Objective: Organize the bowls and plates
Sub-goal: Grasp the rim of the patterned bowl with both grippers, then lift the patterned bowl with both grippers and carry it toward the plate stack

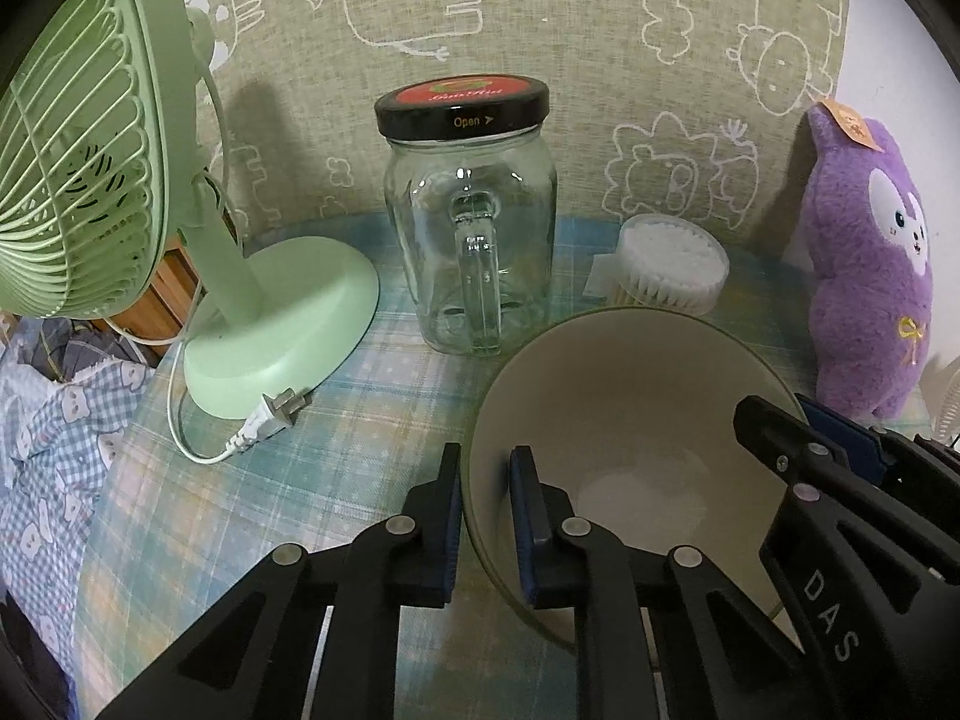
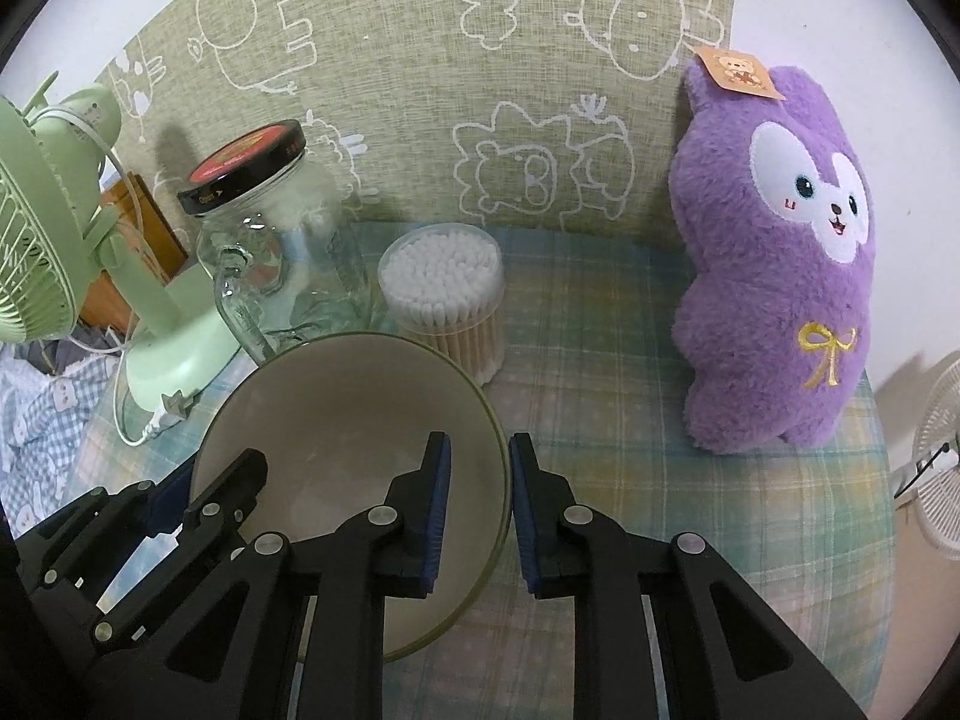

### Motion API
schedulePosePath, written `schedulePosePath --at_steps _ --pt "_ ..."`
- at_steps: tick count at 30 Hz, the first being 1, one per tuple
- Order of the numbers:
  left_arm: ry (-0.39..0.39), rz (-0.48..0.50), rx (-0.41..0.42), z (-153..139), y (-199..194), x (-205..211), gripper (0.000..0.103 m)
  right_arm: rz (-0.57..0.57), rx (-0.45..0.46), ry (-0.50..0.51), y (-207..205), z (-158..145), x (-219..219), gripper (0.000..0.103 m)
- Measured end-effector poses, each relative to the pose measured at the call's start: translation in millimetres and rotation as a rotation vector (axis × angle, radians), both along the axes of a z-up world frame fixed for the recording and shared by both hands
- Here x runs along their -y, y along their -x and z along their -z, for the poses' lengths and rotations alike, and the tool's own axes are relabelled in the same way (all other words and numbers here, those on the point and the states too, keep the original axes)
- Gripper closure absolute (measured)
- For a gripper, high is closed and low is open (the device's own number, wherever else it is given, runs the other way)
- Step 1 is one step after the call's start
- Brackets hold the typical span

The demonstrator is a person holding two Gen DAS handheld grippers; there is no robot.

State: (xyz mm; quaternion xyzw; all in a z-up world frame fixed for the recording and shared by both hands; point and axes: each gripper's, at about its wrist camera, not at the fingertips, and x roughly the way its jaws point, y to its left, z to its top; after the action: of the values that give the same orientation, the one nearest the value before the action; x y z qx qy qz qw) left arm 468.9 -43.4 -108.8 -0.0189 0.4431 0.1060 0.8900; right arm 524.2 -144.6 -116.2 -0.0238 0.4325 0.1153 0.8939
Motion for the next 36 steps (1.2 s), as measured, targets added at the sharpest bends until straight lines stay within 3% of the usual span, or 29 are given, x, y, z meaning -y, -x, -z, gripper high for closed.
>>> schedulePosePath --at_steps 4,7,36 --pt "-0.006 0.005 0.007 -0.1 -0.4 0.4 0.091 0.002 0.001 -0.002 -1.3 1.1 0.0 0.081" --pt "-0.008 0.01 0.002 -0.1 -0.2 0.4 0.091 0.025 0.007 0.017 -0.8 0.9 -0.1 0.089" --pt "0.011 0.015 -0.005 -16.5 44.0 8.4 0.092 0.05 -0.012 0.009 48.8 -13.4 10.7 0.09"
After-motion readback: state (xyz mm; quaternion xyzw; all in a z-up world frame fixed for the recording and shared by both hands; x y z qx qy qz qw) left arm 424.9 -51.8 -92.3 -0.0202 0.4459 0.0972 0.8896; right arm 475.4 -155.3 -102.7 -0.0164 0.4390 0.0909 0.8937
